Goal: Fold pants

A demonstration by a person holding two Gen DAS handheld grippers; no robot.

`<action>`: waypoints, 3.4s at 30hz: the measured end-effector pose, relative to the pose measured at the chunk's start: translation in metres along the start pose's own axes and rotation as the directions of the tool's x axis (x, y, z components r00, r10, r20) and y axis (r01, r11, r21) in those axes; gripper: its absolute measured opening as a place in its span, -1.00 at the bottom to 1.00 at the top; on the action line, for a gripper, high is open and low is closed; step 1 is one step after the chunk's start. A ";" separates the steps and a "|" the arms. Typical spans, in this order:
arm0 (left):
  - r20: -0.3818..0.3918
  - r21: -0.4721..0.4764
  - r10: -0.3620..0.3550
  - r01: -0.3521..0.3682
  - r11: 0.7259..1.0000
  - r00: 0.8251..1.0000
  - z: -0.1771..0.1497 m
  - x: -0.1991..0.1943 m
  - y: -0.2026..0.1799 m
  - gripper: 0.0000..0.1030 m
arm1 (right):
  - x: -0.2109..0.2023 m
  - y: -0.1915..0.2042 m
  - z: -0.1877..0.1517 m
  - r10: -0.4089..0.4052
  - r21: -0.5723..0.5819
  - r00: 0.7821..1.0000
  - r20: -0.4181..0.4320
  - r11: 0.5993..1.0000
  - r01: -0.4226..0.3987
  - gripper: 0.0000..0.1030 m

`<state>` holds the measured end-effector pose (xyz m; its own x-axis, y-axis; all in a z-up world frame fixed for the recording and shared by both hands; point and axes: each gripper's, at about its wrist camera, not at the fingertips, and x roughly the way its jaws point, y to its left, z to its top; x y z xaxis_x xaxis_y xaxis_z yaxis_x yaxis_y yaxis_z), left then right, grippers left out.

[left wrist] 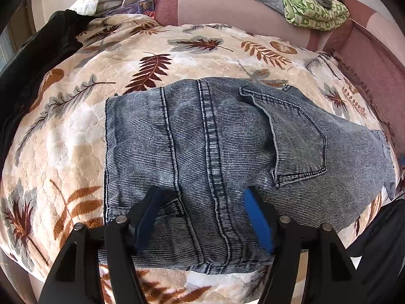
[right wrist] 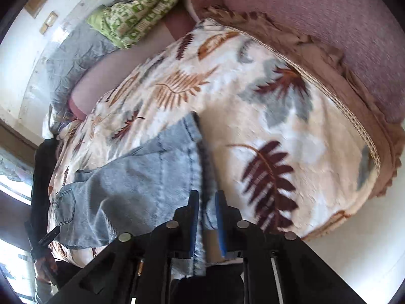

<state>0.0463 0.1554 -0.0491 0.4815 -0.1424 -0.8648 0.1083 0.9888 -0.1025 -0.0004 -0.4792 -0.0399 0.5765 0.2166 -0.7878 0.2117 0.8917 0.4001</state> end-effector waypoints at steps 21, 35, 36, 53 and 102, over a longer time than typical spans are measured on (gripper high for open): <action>0.015 -0.009 -0.024 0.024 1.000 1.000 -0.002 -0.001 0.003 0.39 | 0.054 0.031 0.031 -0.156 -0.084 0.986 -0.051 0.985 0.151 -0.01; 0.018 -0.011 -0.024 0.024 1.000 1.000 -0.002 -0.001 0.004 0.40 | 0.051 0.045 0.029 -0.247 -0.153 0.968 -0.048 0.959 0.237 -0.72; 0.018 -0.011 -0.024 0.024 1.000 1.000 -0.002 -0.001 0.004 0.40 | 0.048 0.047 0.030 -0.245 -0.154 0.969 -0.034 0.959 0.237 -0.72; 0.018 -0.009 -0.014 0.014 1.000 1.000 -0.002 0.000 0.003 0.41 | 0.093 0.056 0.084 -0.316 -0.240 0.947 0.058 0.916 0.320 -0.42; 0.026 -0.022 -0.011 0.012 1.000 1.000 -0.005 -0.001 0.005 0.55 | 0.041 -0.052 -0.074 0.291 0.676 0.952 0.098 0.683 -0.279 0.17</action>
<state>0.0424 0.1610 -0.0515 0.5029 -0.1545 -0.8504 0.0949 0.9878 -0.1233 -0.0461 -0.4868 -0.1278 0.6878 0.4268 -0.5872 0.5171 0.2797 0.8090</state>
